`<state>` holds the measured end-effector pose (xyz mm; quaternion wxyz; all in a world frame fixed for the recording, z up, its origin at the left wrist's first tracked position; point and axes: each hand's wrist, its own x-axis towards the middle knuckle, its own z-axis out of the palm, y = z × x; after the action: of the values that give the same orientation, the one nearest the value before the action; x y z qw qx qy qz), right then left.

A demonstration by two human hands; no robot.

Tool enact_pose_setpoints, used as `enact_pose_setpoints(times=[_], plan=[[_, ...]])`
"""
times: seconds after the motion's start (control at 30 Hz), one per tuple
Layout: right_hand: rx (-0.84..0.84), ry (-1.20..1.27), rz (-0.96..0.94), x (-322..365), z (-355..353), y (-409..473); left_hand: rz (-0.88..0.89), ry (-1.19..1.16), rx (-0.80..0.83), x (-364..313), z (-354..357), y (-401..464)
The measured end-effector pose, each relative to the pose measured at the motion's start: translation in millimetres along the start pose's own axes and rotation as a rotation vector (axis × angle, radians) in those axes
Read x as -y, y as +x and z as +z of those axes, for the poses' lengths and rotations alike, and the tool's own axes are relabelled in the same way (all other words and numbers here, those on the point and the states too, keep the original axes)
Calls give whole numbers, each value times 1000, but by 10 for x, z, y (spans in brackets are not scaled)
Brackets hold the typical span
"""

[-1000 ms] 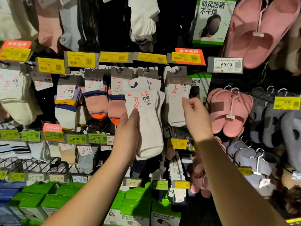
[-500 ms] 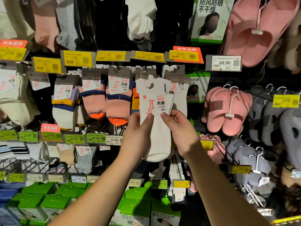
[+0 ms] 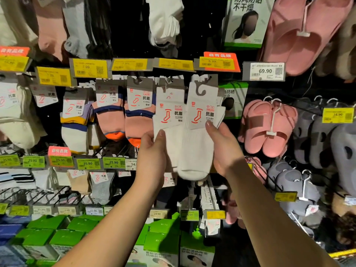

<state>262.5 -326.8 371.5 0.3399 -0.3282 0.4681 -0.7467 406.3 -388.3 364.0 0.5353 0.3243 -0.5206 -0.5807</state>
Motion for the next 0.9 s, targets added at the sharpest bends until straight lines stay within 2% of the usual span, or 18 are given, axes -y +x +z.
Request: enact_pose_setpoints(times=[0.1, 0.33, 0.57, 0.7, 0.9], plan=[[-64, -95, -60, 169, -85, 105, 31, 1, -63, 6, -48, 61], [-199, -388, -160, 346, -147, 508, 72, 5, -61, -54, -10, 35], [-268, -724, -141, 267, -224, 763, 55, -30, -67, -59, 20, 19], [-301, -952, -56, 304, -215, 867, 37, -56, -43, -63, 43, 1], [-297, -1099, 34, 300, -244, 947, 35, -54, -13, -55, 64, -2]])
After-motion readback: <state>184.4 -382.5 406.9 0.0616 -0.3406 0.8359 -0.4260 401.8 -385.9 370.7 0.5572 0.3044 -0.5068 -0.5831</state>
